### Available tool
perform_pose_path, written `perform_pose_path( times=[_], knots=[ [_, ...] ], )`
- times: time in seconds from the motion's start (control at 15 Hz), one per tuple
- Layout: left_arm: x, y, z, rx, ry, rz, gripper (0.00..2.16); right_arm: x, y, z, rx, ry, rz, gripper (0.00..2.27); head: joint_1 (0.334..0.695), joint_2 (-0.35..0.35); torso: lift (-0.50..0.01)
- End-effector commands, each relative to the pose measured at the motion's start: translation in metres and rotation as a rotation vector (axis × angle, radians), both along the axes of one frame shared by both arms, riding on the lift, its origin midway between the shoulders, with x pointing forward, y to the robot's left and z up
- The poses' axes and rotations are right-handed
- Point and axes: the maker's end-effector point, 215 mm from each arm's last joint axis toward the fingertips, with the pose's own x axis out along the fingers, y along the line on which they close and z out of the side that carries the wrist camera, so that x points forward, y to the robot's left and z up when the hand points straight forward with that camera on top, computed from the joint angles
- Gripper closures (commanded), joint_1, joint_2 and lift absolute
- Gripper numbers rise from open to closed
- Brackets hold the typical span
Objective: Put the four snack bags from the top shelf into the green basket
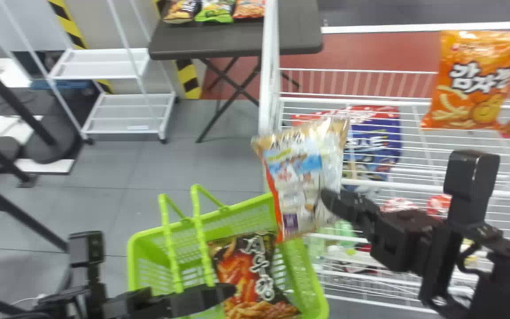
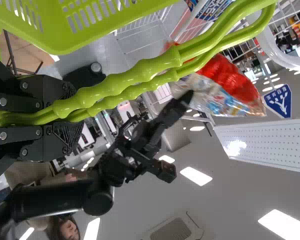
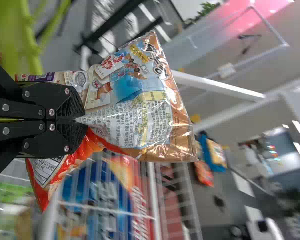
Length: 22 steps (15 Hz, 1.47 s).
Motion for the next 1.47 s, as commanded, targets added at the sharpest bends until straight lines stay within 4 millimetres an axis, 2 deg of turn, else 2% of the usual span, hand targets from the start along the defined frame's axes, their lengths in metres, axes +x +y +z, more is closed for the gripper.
perform_pose_path(
  times=[0.0,0.07,0.2,0.27,0.47,0.53,0.6,0.67,0.73,0.8,0.87,1.0,1.07,1.13,1.2,1.33,1.4],
  knots=[
    [0.000,0.000,0.003,-0.010,-0.005,-0.004,2.15,-0.030,0.034,-0.020,-0.007,0.094,0.094,2.26,0.695,0.219,0.000],
    [0.000,0.000,0.003,-0.010,-0.005,-0.004,2.15,-0.038,0.047,-0.025,0.005,0.117,0.125,2.26,0.695,0.271,0.000],
    [0.000,0.000,0.003,-0.010,-0.007,-0.004,2.15,-0.049,0.070,-0.038,-0.001,0.156,0.176,2.26,0.695,0.326,0.000],
    [0.000,0.000,0.003,-0.010,-0.007,-0.004,2.15,-0.062,0.083,-0.050,-0.016,0.198,0.215,2.26,0.695,0.348,0.000],
    [0.002,0.000,0.004,-0.012,-0.010,-0.004,2.15,-0.077,0.109,-0.082,-0.073,0.248,0.286,2.26,0.695,0.350,0.000],
    [0.002,0.000,0.005,-0.013,-0.012,-0.004,2.15,-0.081,0.119,-0.093,-0.084,0.265,0.316,2.16,0.695,0.350,0.000],
    [0.002,-0.001,0.005,-0.013,-0.012,-0.005,2.15,-0.081,0.130,-0.099,-0.088,0.262,0.339,1.93,0.695,0.350,0.000],
    [0.002,-0.001,0.005,-0.013,-0.012,-0.005,2.15,-0.084,0.139,-0.106,-0.096,0.268,0.365,1.28,0.695,0.350,0.000],
    [0.002,-0.001,0.005,-0.015,-0.012,-0.005,2.15,-0.086,0.144,-0.109,-0.106,0.269,0.383,0.33,0.695,0.350,0.000],
    [0.002,0.000,0.006,-0.014,-0.013,-0.005,2.15,-0.088,0.145,-0.110,-0.109,0.272,0.387,0.00,0.695,0.350,0.000],
    [0.001,0.002,0.005,-0.014,-0.010,0.001,2.15,-0.086,0.142,-0.108,-0.106,0.268,0.381,0.00,0.695,0.350,0.000],
    [0.000,0.005,0.005,-0.013,-0.007,0.005,2.15,-0.070,0.118,-0.093,-0.090,0.245,0.331,0.03,0.695,0.350,0.000],
    [0.000,0.005,0.005,-0.014,-0.008,0.005,2.15,-0.058,0.099,-0.082,-0.075,0.223,0.288,0.03,0.695,0.350,0.000],
    [0.000,0.005,0.005,-0.014,-0.008,0.005,2.15,-0.039,0.071,-0.064,-0.068,0.179,0.216,0.03,0.695,0.350,0.000],
    [0.000,0.005,0.005,-0.016,-0.007,0.005,2.15,-0.017,0.039,-0.047,-0.065,0.131,0.136,0.03,0.695,0.350,0.000],
    [-0.001,0.007,0.005,-0.017,-0.004,0.007,2.15,0.037,-0.050,-0.010,-0.086,0.008,-0.066,0.04,0.695,0.350,0.000],
    [-0.002,0.007,0.005,-0.017,-0.006,0.008,2.15,0.062,-0.089,0.004,-0.113,-0.046,-0.153,0.04,0.695,0.290,0.000]
  ],
)
